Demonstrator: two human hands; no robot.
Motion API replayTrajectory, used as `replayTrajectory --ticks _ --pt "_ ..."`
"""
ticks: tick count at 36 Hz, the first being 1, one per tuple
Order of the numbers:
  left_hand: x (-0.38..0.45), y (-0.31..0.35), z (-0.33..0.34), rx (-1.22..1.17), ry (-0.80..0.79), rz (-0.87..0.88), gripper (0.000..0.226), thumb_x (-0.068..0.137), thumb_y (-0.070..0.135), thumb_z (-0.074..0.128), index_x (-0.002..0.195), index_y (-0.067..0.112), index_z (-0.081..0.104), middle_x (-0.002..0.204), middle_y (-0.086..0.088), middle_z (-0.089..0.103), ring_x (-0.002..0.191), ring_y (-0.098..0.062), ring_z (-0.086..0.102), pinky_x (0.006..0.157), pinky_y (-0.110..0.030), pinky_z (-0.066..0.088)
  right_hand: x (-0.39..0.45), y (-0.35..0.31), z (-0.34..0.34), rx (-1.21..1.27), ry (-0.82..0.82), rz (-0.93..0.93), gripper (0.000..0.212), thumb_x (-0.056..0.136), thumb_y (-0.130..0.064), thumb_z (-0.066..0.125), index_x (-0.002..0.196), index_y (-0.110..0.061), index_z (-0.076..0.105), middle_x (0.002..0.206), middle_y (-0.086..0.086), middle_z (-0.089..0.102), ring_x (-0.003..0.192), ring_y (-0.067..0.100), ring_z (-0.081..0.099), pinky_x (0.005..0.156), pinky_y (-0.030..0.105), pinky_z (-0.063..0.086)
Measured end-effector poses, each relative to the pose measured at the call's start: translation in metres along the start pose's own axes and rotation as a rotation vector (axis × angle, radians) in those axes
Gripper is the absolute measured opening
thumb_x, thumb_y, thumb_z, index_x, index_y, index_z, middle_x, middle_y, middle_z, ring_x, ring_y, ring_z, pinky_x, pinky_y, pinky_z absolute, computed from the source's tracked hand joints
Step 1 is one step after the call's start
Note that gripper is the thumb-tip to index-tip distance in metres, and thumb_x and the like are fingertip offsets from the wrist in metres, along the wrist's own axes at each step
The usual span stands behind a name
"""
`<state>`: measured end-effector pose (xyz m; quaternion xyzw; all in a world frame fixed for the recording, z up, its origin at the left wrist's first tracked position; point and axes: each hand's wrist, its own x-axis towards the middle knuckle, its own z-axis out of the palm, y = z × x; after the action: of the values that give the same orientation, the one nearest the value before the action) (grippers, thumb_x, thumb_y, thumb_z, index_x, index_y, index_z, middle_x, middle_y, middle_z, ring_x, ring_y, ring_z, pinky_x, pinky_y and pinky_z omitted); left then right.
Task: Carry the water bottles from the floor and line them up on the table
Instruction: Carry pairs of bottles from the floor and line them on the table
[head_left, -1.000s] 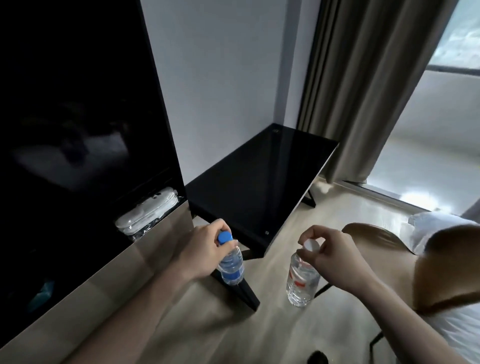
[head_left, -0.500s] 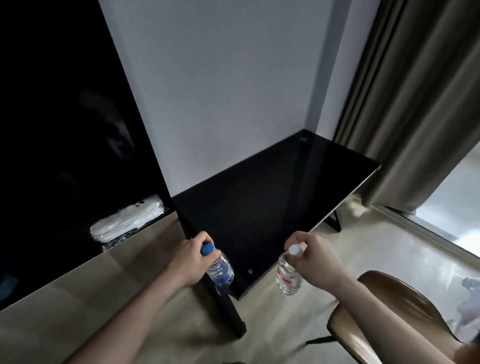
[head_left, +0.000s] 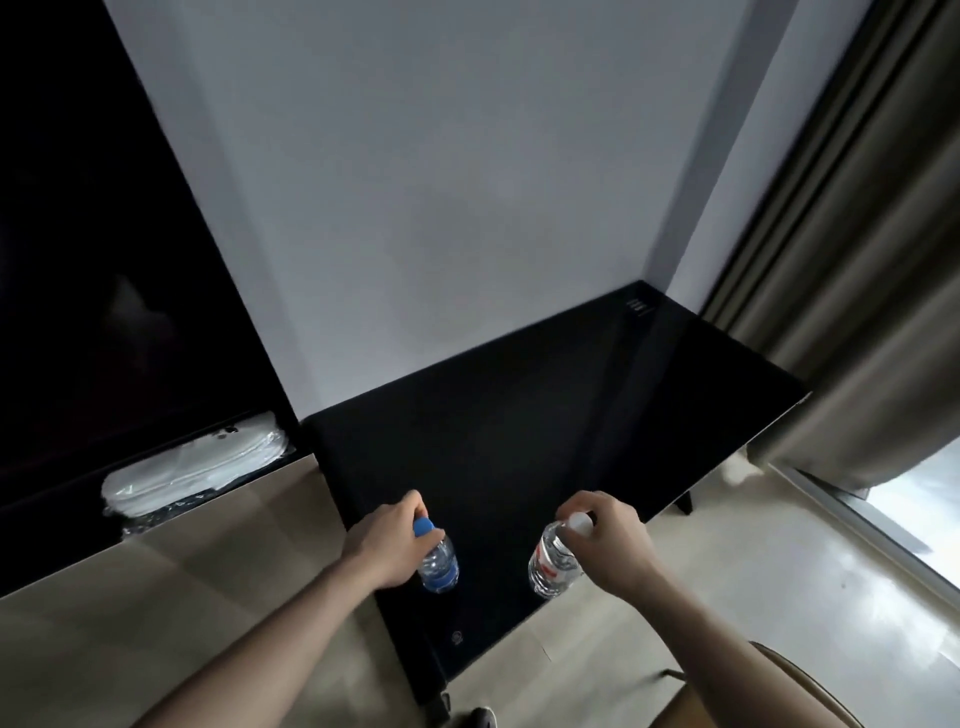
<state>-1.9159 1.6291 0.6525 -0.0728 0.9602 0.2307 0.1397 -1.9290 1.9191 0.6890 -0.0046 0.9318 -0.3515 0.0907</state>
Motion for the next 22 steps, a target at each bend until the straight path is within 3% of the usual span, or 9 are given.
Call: replayTrajectory --ticks 13,22 --pt "0.069 0.056 0.028 0.088 -0.079 -0.040 0.025 0.097 0.054 0.050 0.097 0.030 0.045 0.085 0.011 0.062 0.068 -0.005 0.060 0.052 -0.023 0.040 0.090 0.043 -0.027 -0.078 -0.030 0.093 0.015 0.078 -0.035 0.069 0.072 -0.046 0.059 0.090 -0.020 0.060 0.080 -0.003 0.056 0.058 0.015 0.038" --pt "0.109 0.098 0.040 0.061 -0.079 -0.086 0.023 0.099 0.046 0.054 0.108 0.028 0.044 0.101 0.007 0.064 0.082 -0.009 0.063 0.065 -0.026 0.051 0.154 0.076 -0.054 -0.106 -0.108 0.024 0.016 0.083 -0.026 0.065 0.080 -0.041 0.061 0.097 -0.018 0.061 0.085 0.000 0.058 0.058 0.013 0.040"
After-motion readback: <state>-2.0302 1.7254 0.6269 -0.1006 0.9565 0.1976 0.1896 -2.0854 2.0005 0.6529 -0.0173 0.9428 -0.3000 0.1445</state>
